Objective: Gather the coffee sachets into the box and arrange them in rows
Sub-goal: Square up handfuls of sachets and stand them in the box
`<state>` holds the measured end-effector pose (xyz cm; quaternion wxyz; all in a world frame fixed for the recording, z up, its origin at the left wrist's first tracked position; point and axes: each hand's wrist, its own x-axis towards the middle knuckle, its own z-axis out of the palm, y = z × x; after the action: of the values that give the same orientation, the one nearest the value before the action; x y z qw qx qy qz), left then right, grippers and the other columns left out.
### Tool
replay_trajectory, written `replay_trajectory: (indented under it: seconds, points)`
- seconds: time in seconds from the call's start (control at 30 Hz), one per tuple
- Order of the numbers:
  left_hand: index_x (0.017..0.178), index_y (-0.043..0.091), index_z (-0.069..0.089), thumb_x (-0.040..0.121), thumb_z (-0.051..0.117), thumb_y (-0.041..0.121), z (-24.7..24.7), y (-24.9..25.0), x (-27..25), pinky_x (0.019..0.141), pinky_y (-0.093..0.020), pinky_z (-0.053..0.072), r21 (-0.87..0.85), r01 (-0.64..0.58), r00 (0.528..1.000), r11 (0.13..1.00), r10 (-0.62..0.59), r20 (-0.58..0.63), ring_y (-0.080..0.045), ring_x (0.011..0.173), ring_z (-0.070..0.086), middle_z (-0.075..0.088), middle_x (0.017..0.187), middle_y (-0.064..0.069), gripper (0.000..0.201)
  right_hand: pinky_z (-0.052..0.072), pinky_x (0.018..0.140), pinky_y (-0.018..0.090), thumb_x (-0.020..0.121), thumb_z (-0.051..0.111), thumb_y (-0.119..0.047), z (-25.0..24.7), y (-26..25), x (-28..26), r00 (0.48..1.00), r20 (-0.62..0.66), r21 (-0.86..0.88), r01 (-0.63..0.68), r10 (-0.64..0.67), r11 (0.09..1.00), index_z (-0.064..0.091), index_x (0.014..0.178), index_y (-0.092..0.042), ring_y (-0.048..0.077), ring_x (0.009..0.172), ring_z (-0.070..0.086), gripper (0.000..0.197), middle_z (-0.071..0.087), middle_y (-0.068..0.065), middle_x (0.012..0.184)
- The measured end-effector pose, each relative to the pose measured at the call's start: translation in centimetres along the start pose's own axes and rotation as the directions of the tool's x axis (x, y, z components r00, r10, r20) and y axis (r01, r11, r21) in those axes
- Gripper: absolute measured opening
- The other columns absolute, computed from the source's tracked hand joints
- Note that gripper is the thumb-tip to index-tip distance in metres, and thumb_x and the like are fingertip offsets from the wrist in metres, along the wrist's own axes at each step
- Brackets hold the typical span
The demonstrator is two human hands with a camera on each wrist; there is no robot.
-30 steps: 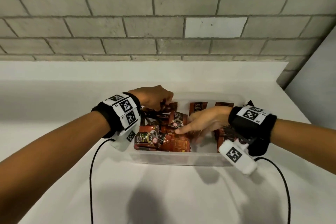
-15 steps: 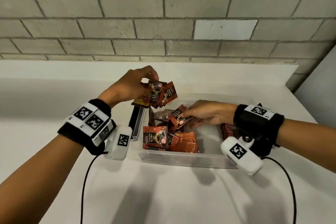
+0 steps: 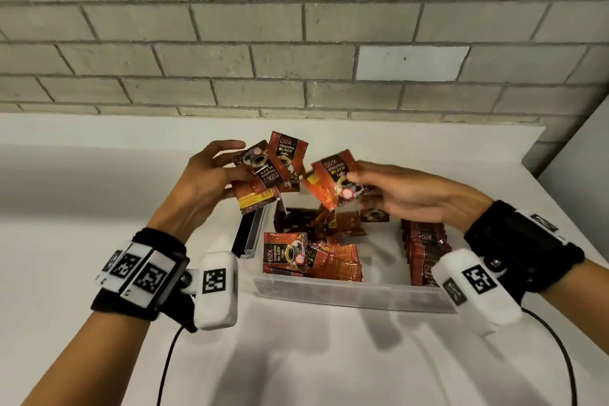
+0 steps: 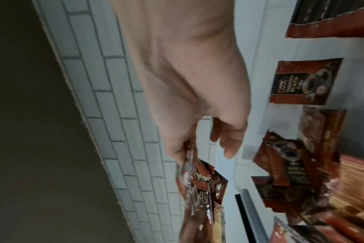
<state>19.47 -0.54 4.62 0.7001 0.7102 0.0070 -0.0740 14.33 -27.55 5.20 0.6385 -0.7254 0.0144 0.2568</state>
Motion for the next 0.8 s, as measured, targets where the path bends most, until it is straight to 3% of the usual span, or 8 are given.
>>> replay_trajectory:
  seconds: [0.1, 0.17, 0.27, 0.37, 0.47, 0.57, 0.73, 0.8]
  points:
    - [0.120, 0.013, 0.055, 0.076, 0.060, -0.018, 1.5, 0.0, -1.4, 0.067, -0.031, 0.060, -0.135, 0.039, 0.997, 0.990, -0.029, 0.071, -0.019, 0.087, 0.069, 0.066, 0.112, -0.008, 0.053, 0.050, 0.079, 0.010, 0.096, 0.047, -0.024, 0.6, -0.6, -1.1, 0.989, -0.084, 0.040, 0.126, -0.122, 0.991, 0.052, 0.108, -0.039, -0.006, 0.096, 0.062, 0.019, 0.065, -0.022, 0.101]
    - [0.118, 0.014, 0.056, 0.075, 0.060, -0.019, 3.0, 0.1, -2.4, 0.064, -0.029, 0.059, -0.182, 0.049, 0.991, 0.982, -0.025, 0.132, -0.016, 0.082, 0.070, 0.067, 0.103, -0.006, 0.054, 0.048, 0.087, 0.009, 0.098, 0.046, -0.024, 1.1, -0.5, -1.4, 0.972, -0.133, -0.043, 0.191, -0.196, 0.981, 0.055, 0.119, -0.028, -0.008, 0.097, 0.062, 0.024, 0.065, -0.016, 0.108]
    - [0.120, 0.015, 0.057, 0.078, 0.056, -0.020, 5.4, 0.1, -3.6, 0.067, -0.031, 0.060, -0.188, 0.067, 0.982, 0.980, -0.031, 0.188, -0.018, 0.085, 0.070, 0.068, 0.101, -0.006, 0.055, 0.047, 0.101, 0.034, 0.098, 0.046, -0.027, 1.9, 0.1, -1.6, 0.933, -0.255, -0.173, 0.215, -0.254, 0.961, 0.054, 0.111, -0.010, 0.012, 0.106, 0.062, 0.023, 0.065, 0.004, 0.111]
    - [0.126, 0.015, 0.050, 0.085, 0.047, -0.018, 7.6, -0.3, -4.7, 0.072, -0.034, 0.060, -0.276, 0.113, 0.969, 0.954, -0.045, 0.243, -0.020, 0.084, 0.070, 0.064, 0.111, -0.014, 0.053, 0.046, 0.095, 0.053, 0.096, 0.051, -0.028, 2.3, 0.7, -2.0, 0.870, -0.383, -0.218, 0.241, -0.310, 0.946, 0.044, 0.108, -0.013, 0.031, 0.103, 0.063, 0.021, 0.067, 0.015, 0.103]
    - [0.131, 0.014, 0.044, 0.088, 0.036, -0.016, 9.8, -0.9, -5.9, 0.077, -0.035, 0.058, -0.335, 0.137, 0.963, 0.932, -0.046, 0.265, -0.019, 0.089, 0.065, 0.061, 0.113, -0.013, 0.053, 0.054, 0.088, 0.040, 0.096, 0.052, -0.026, 2.2, 1.5, -2.7, 0.863, -0.383, -0.160, 0.290, -0.330, 0.944, 0.034, 0.130, -0.021, 0.019, 0.096, 0.067, 0.039, 0.069, 0.006, 0.104]
    - [0.135, 0.016, 0.038, 0.086, 0.032, -0.013, 11.5, -1.2, -7.0, 0.081, -0.038, 0.055, -0.401, 0.155, 0.953, 0.903, -0.029, 0.302, -0.019, 0.093, 0.060, 0.061, 0.106, -0.010, 0.058, 0.055, 0.086, 0.033, 0.097, 0.049, -0.020, 3.1, 2.5, -3.4, 0.869, -0.345, -0.209, 0.297, -0.354, 0.932, 0.047, 0.130, -0.021, 0.010, 0.098, 0.066, 0.033, 0.067, -0.001, 0.110]
    - [0.135, 0.038, 0.024, 0.077, 0.065, -0.007, 12.5, -2.5, -7.7, 0.080, -0.041, 0.057, -0.524, 0.129, 0.973, 0.842, -0.007, 0.229, -0.022, 0.099, 0.067, 0.059, 0.116, -0.009, 0.084, 0.056, 0.085, 0.029, 0.098, 0.046, -0.014, 3.7, 2.9, -4.6, 0.845, -0.411, 0.031, 0.387, -0.341, 0.921, 0.058, 0.119, -0.014, 0.012, 0.099, 0.067, 0.025, 0.069, 0.004, 0.110]
    - [0.130, 0.020, 0.038, 0.066, 0.072, 0.002, 12.7, -2.8, -7.9, 0.077, -0.040, 0.058, -0.574, 0.206, 0.966, 0.793, -0.072, 0.248, -0.023, 0.095, 0.069, 0.063, 0.116, -0.013, 0.074, 0.056, 0.080, 0.022, 0.097, 0.045, -0.012, 3.6, 2.8, -5.1, 0.850, -0.421, 0.139, 0.405, -0.316, 0.904, 0.062, 0.116, -0.013, 0.008, 0.096, 0.067, 0.024, 0.070, 0.004, 0.108]
